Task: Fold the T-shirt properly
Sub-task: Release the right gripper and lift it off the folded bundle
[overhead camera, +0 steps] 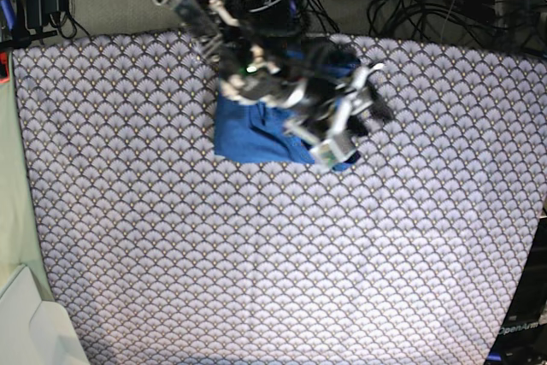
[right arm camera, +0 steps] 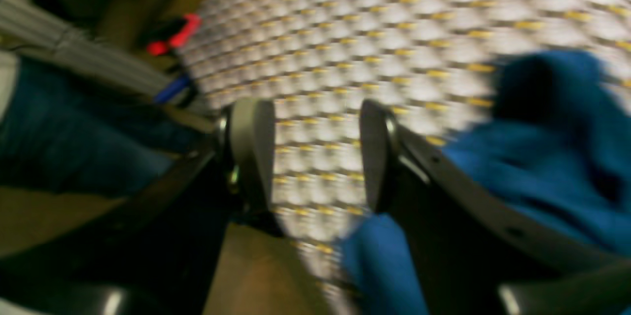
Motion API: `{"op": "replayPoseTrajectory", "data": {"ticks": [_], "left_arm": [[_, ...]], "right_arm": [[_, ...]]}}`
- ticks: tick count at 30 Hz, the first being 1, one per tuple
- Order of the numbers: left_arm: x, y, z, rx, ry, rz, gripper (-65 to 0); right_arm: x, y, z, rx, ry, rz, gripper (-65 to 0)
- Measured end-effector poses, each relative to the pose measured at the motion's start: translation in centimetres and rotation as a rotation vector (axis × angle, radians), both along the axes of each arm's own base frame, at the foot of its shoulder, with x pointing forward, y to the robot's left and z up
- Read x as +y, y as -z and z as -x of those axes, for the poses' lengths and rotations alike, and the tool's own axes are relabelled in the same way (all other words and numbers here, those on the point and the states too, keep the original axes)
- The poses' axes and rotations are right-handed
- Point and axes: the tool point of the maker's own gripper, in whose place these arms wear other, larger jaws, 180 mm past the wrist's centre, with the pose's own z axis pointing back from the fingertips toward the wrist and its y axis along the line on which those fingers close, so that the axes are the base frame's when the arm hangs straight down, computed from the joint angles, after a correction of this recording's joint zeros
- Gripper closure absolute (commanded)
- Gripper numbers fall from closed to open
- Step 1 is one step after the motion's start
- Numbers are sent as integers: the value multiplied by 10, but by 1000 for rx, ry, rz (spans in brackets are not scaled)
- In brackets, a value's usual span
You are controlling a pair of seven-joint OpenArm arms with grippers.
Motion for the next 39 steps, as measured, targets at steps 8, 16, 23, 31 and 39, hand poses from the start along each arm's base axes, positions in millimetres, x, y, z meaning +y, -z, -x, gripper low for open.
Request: {"op": "replayPoseTrajectory", "data": {"ticks": [8,16,23,31,39], "left_arm": [[0,0,0,0,0,0,-338],[-8,5,-7,15,29,5,-338],[-9,6,-8,12,32,10,-338],[-9,6,-8,11,33,10,-338],[-6,5,-7,13,31,2,-338]], "right_arm": [[-96,12,-47,-39,195,106,-275],[-128,46,-22,70,277,135,-58],[-100,58,13,130,209,120,-33],[-16,31,52,41,-102,78,-33],[-48,3,27,-59,-33,80,-33]]}}
